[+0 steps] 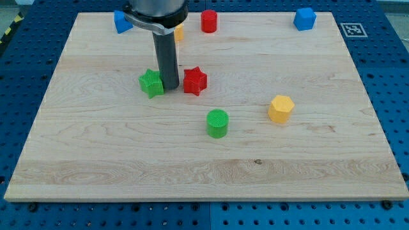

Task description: Push the green star to the center left

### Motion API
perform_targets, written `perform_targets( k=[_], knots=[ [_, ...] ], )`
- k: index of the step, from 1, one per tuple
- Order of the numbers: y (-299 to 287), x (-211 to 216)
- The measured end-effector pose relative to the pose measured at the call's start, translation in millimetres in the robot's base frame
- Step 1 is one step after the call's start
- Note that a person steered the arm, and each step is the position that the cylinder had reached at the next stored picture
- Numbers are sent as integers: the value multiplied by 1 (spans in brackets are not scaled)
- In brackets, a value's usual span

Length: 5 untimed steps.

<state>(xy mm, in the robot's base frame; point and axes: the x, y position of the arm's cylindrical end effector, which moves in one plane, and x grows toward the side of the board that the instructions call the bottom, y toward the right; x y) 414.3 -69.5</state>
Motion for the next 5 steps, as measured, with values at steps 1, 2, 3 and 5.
perform_targets(
  k=[1,2,3,5],
  knots=[
    [-10,9],
    [-15,12],
    [-43,12],
    [-102,12]
  ],
)
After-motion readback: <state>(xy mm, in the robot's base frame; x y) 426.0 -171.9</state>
